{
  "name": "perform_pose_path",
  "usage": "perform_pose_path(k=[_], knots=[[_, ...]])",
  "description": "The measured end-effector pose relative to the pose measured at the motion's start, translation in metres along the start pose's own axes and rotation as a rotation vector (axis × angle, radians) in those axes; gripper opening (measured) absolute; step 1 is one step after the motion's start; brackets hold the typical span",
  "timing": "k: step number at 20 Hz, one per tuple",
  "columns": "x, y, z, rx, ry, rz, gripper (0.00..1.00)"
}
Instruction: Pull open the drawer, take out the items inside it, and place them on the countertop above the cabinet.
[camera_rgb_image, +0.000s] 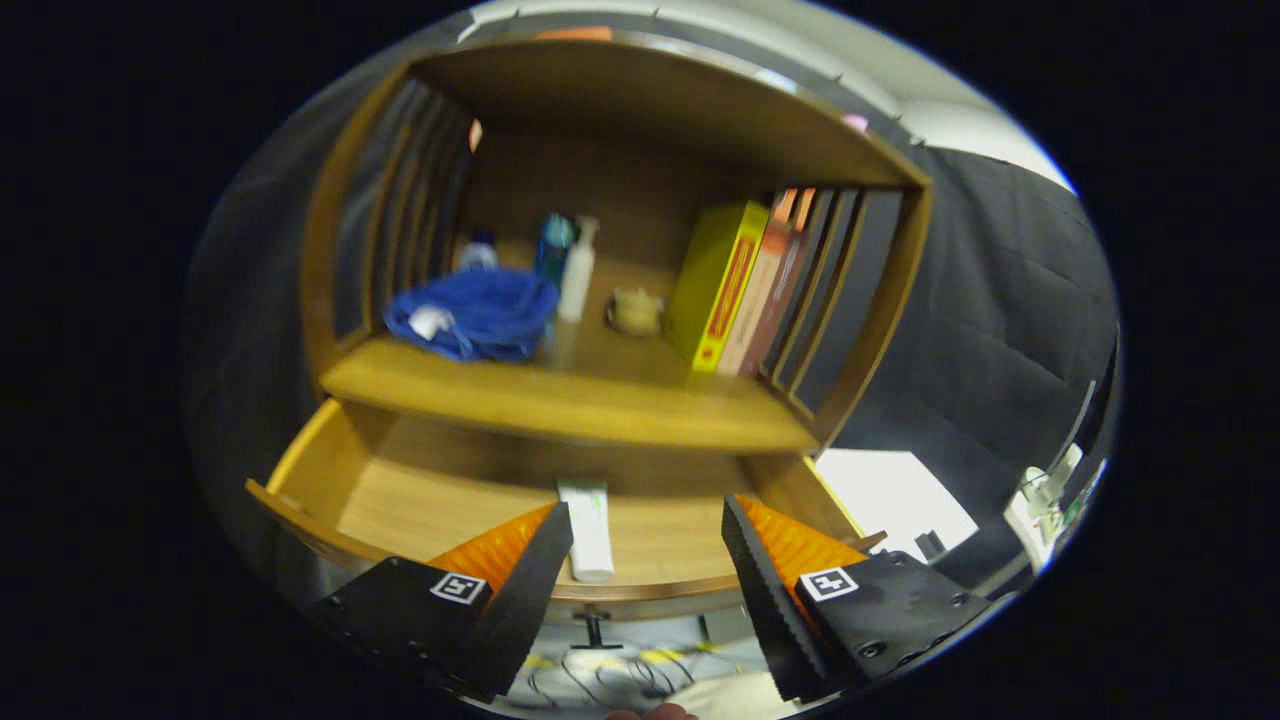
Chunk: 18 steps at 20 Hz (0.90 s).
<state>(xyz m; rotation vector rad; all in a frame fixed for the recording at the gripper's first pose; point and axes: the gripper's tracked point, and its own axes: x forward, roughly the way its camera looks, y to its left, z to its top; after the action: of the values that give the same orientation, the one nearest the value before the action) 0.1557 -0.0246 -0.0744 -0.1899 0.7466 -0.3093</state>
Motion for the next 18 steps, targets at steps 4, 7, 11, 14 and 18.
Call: perform_pose_path(k=[4,7,11,14,18], knots=[[0.061,0.025,-0.012,0.008,0.23,0.082,0.99],[0.087,0.03,-0.026,0.053,0.313,0.114,0.98],[0.108,0.052,-0.04,0.082,0.385,0.198,0.97],[0.116,0.057,-0.052,0.089,0.434,0.227,0.97],[0.12,0.06,-0.066,0.08,0.475,0.239,0.95]])
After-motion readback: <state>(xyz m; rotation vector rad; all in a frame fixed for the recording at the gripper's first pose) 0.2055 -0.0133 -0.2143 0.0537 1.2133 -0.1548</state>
